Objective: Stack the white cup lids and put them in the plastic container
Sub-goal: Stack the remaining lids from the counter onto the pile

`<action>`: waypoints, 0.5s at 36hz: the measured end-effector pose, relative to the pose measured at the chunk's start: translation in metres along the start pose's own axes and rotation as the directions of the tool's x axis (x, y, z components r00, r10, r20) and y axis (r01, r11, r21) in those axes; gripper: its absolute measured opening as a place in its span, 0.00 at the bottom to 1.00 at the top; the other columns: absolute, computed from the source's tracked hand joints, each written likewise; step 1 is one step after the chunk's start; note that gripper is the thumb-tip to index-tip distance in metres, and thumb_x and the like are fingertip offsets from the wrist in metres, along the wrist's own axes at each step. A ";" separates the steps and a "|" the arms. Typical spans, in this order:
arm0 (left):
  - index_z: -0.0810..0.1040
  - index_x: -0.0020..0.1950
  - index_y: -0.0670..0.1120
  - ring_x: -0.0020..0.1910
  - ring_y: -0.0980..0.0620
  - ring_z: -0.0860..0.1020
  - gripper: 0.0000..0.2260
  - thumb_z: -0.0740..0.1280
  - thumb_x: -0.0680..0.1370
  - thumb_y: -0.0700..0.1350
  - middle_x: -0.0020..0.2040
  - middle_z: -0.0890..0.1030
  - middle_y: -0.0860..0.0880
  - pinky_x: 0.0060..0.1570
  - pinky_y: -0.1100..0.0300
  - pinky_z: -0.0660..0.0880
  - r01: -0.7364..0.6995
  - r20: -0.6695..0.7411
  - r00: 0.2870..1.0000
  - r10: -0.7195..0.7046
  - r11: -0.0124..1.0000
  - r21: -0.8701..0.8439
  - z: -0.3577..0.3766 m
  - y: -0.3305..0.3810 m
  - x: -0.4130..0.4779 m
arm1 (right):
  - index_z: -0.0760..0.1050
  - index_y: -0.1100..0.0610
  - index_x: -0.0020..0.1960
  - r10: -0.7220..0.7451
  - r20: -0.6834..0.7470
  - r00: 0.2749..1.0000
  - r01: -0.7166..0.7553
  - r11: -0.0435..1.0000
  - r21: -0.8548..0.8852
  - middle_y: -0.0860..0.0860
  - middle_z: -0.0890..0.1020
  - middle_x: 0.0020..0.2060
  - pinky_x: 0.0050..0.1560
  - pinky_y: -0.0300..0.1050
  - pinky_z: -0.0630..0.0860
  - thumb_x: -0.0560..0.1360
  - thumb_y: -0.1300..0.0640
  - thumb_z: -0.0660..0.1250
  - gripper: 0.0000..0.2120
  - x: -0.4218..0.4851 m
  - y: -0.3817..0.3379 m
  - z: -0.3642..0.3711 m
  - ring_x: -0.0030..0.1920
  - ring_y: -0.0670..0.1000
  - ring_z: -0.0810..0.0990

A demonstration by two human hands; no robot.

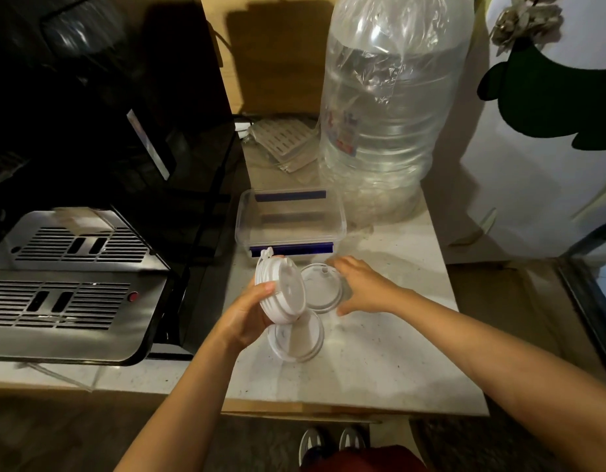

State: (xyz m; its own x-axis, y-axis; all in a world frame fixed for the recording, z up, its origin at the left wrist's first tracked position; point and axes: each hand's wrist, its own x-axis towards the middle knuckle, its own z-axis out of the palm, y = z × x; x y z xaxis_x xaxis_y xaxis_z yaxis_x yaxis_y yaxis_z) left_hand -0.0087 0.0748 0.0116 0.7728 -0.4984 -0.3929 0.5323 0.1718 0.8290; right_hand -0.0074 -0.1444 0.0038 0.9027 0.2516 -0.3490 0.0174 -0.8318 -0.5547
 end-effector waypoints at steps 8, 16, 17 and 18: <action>0.70 0.57 0.53 0.49 0.47 0.79 0.44 0.79 0.45 0.61 0.53 0.77 0.44 0.41 0.56 0.81 -0.005 -0.036 0.999 0.007 0.999 0.034 -0.005 -0.004 -0.012 | 0.54 0.47 0.72 0.048 0.042 0.998 -0.038 0.979 -0.200 0.53 0.59 0.71 0.64 0.54 0.69 0.62 0.54 0.77 0.46 0.027 -0.010 0.018 0.71 0.56 0.58; 0.69 0.60 0.52 0.53 0.44 0.77 0.44 0.78 0.47 0.62 0.55 0.76 0.43 0.42 0.55 0.81 -0.043 -0.043 0.998 0.046 0.997 0.057 -0.008 -0.005 -0.020 | 0.51 0.45 0.73 0.078 0.108 0.991 -0.023 0.900 -0.435 0.54 0.57 0.73 0.65 0.56 0.68 0.62 0.51 0.77 0.48 0.044 -0.027 0.021 0.72 0.59 0.57; 0.69 0.60 0.53 0.53 0.43 0.77 0.44 0.78 0.47 0.62 0.55 0.76 0.43 0.42 0.55 0.81 -0.046 -0.043 0.998 0.049 0.997 0.057 -0.008 -0.005 -0.020 | 0.51 0.45 0.73 0.074 0.112 0.991 -0.017 0.895 -0.446 0.54 0.57 0.73 0.65 0.56 0.68 0.62 0.51 0.77 0.48 0.045 -0.027 0.022 0.71 0.59 0.57; 0.69 0.60 0.53 0.53 0.43 0.76 0.44 0.78 0.47 0.62 0.55 0.76 0.43 0.42 0.55 0.81 -0.049 -0.044 0.998 0.052 0.997 0.057 -0.008 -0.005 -0.021 | 0.52 0.46 0.72 0.072 0.113 0.991 -0.014 0.893 -0.450 0.54 0.58 0.72 0.65 0.56 0.68 0.62 0.51 0.77 0.47 0.046 -0.028 0.023 0.71 0.59 0.58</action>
State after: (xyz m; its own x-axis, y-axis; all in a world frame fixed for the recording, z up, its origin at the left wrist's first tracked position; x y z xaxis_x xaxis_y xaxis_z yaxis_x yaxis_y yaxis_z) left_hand -0.0247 0.0908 0.0129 0.8138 -0.4508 -0.3667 0.4731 0.1477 0.8685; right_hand 0.0237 -0.0986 -0.0140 0.8470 0.2453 -0.4716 0.1965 -0.9688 -0.1509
